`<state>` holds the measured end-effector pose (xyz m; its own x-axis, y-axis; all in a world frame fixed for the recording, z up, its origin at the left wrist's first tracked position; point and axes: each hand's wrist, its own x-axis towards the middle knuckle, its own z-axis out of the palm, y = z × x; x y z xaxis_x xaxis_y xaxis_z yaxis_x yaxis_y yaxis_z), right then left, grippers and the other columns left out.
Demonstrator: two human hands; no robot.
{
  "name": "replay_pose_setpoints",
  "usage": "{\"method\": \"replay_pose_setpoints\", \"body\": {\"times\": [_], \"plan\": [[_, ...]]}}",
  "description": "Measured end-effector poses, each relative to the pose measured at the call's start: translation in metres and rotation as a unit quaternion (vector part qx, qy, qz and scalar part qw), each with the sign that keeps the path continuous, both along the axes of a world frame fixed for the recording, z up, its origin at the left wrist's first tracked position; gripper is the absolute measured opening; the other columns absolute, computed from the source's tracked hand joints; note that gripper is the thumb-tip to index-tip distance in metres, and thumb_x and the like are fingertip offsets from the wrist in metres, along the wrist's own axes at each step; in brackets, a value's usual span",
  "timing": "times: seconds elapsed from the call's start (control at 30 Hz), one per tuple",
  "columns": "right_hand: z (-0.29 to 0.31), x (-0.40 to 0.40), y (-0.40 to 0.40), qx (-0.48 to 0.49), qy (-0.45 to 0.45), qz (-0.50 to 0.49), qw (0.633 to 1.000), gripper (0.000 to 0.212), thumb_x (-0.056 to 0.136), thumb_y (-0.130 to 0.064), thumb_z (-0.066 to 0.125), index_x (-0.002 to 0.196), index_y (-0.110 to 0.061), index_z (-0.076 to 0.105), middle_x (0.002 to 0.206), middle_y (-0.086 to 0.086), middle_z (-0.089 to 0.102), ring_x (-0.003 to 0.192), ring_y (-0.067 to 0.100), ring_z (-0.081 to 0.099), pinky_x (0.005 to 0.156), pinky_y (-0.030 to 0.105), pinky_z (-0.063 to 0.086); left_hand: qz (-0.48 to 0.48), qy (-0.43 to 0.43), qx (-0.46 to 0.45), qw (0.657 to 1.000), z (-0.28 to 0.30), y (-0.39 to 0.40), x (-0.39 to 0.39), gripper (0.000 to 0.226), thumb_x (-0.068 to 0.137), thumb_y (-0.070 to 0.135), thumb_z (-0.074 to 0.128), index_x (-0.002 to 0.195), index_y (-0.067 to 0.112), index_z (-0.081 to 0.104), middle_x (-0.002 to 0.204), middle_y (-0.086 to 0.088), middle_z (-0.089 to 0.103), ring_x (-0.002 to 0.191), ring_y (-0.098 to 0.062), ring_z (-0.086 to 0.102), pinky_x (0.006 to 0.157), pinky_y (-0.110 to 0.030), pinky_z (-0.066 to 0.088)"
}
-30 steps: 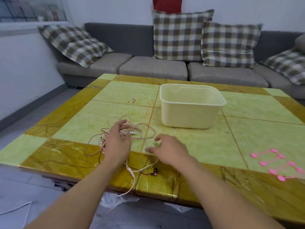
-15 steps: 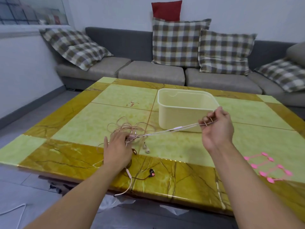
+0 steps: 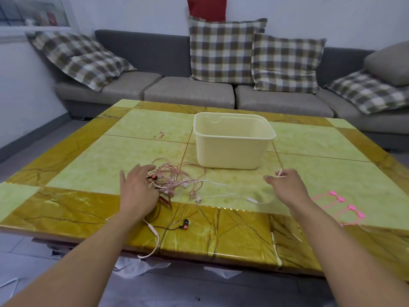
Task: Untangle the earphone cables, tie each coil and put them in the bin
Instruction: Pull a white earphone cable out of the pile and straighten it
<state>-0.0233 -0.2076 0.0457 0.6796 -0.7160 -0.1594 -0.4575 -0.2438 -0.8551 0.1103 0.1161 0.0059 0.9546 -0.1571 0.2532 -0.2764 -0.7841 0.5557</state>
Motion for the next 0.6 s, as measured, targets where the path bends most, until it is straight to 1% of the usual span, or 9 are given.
{"method": "replay_pose_setpoints", "body": {"times": [0.1,0.17,0.2,0.3,0.37,0.47,0.53,0.57,0.6], "plan": [[0.004,0.004,0.016,-0.184,0.090,0.009,0.979,0.060,0.087,-0.039,0.075,0.134,-0.011,0.049,0.134,0.010,0.055,0.129,0.033,0.045,0.101,0.043,0.042,-0.134,-0.051,-0.010,0.990,0.013,-0.010,-0.010,0.072,0.077,0.000,0.069,0.143,0.024,0.050,0.157,0.002,0.040,0.154,-0.013,0.013,0.126,-0.034,-0.005],[0.011,0.008,0.031,-0.310,0.091,0.017,0.946,0.060,0.084,-0.043,0.077,0.131,-0.015,0.051,0.135,0.009,0.053,0.130,0.033,0.044,0.104,0.044,0.039,-0.192,-0.084,-0.012,0.978,0.018,-0.017,-0.016,0.069,0.081,0.004,0.069,0.142,0.028,0.050,0.154,0.014,0.038,0.148,0.002,0.011,0.121,-0.021,-0.005],[0.013,0.011,0.040,-0.328,0.072,0.038,0.941,0.057,0.084,-0.042,0.077,0.129,-0.017,0.052,0.133,0.007,0.054,0.128,0.031,0.045,0.103,0.043,0.040,-0.195,-0.082,-0.018,0.977,0.019,-0.020,-0.020,0.063,0.084,0.007,0.068,0.141,0.028,0.052,0.150,0.015,0.040,0.146,0.002,0.016,0.120,-0.020,0.000],[0.011,0.022,0.076,-0.260,0.017,0.191,0.946,0.049,0.088,-0.036,0.073,0.131,-0.024,0.052,0.133,-0.001,0.055,0.128,0.021,0.048,0.103,0.037,0.043,-0.156,-0.051,-0.027,0.986,0.015,-0.028,-0.025,0.050,0.090,0.019,0.066,0.138,0.028,0.056,0.139,0.007,0.056,0.136,-0.014,0.044,0.116,-0.032,0.032],[0.000,0.028,0.097,-0.280,0.036,0.300,0.911,0.056,0.093,-0.034,0.068,0.144,-0.027,0.045,0.146,-0.001,0.050,0.136,0.020,0.044,0.111,0.038,0.039,-0.140,-0.033,-0.020,0.989,0.011,-0.030,-0.025,0.037,0.094,0.026,0.064,0.130,0.029,0.061,0.123,0.009,0.064,0.118,-0.014,0.057,0.102,-0.034,0.047],[-0.019,0.037,0.114,-0.329,0.082,0.349,0.874,0.076,0.098,-0.035,0.062,0.159,-0.027,0.018,0.147,0.005,0.051,0.130,0.028,0.049,0.107,0.045,0.043,-0.157,-0.008,-0.002,0.988,0.008,-0.029,-0.023,0.016,0.099,0.034,0.061,0.110,0.030,0.072,0.092,0.011,0.072,0.083,-0.009,0.065,0.067,-0.024,0.047],[-0.025,0.042,0.118,-0.302,0.079,0.323,0.893,0.096,0.097,-0.036,0.063,0.159,-0.033,-0.010,0.125,0.007,0.062,0.109,0.030,0.062,0.092,0.048,0.052,-0.184,0.013,-0.004,0.983,0.007,-0.027,-0.022,0.018,0.101,0.037,0.058,0.102,0.031,0.074,0.082,0.012,0.072,0.074,-0.005,0.062,0.062,-0.023,0.046],[-0.028,0.044,0.119,-0.299,0.073,0.312,0.899,0.098,0.096,-0.036,0.063,0.156,-0.037,-0.014,0.113,0.004,0.065,0.098,0.028,0.065,0.084,0.047,0.055,-0.195,0.023,-0.003,0.981,0.007,-0.026,-0.022,0.020,0.102,0.038,0.055,0.101,0.031,0.074,0.081,0.012,0.072,0.074,-0.004,0.061,0.064,-0.026,0.047],[-0.027,0.046,0.119,-0.313,0.076,0.307,0.896,0.090,0.097,-0.036,0.062,0.157,-0.038,-0.006,0.107,0.001,0.066,0.094,0.026,0.066,0.080,0.045,0.056,-0.201,0.031,-0.003,0.979,0.006,-0.025,-0.021,0.022,0.103,0.038,0.052,0.100,0.030,0.073,0.081,0.012,0.071,0.074,-0.004,0.061,0.065,-0.028,0.048]]}}
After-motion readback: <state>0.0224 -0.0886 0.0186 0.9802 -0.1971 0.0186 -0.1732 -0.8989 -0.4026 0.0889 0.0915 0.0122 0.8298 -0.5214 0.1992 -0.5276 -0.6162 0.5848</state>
